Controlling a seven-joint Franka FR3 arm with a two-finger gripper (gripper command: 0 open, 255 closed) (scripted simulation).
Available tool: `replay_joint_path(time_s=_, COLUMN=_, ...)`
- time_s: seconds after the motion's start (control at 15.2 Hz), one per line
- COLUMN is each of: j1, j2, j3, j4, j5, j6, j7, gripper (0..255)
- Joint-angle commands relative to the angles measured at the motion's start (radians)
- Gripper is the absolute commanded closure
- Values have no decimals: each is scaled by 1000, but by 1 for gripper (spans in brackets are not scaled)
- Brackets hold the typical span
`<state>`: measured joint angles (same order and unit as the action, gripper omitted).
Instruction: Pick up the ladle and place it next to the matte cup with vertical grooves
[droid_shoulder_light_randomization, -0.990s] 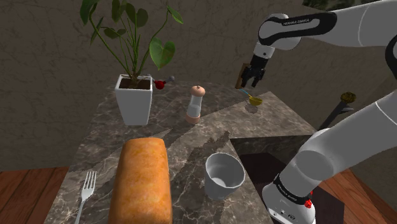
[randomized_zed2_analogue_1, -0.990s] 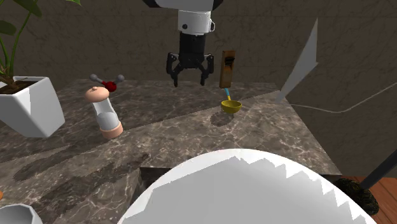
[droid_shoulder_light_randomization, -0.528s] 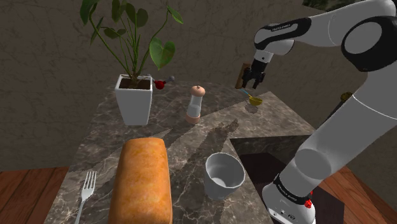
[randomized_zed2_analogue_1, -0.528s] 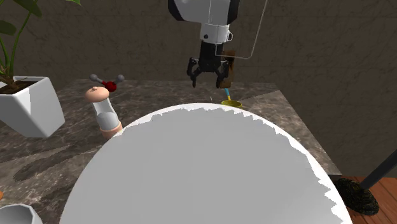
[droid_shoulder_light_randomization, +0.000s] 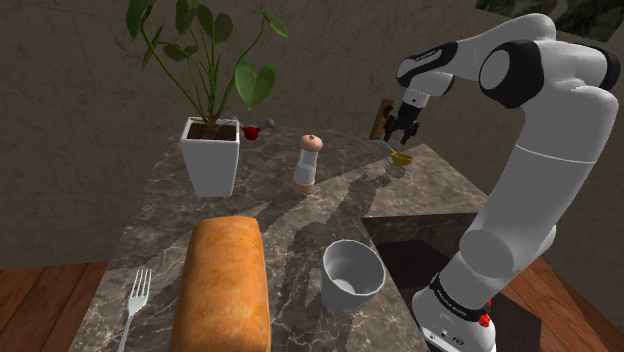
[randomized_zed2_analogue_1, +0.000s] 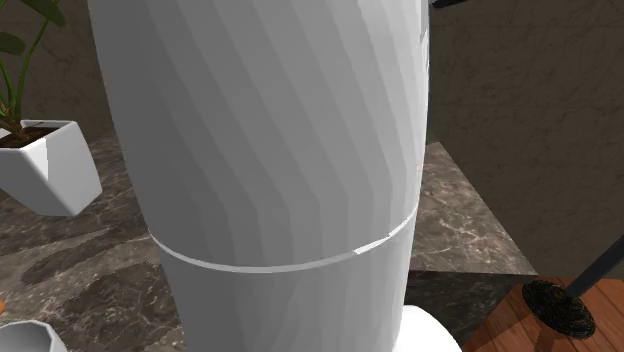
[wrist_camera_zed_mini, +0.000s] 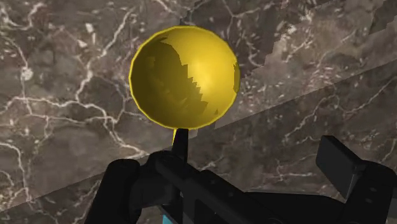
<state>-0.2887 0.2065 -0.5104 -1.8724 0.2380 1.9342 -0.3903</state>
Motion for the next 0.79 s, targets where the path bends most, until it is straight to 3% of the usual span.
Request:
replay_joint_path(time_s=0.0, j1=-32, j2=76, j3=-7, j4=53, j5=44, j6=2, j7=-17, gripper=0)
replay_joint_path(time_s=0.2, j1=-89, j2=184, j3=-11, j4=146, j5=103, j6=-11, j7=-36, gripper=0)
replay_joint_path(time_s=0.73, j1=-87, j2=215, j3=4, j4=85, j5=129, j6=76, j7=-53, gripper=0)
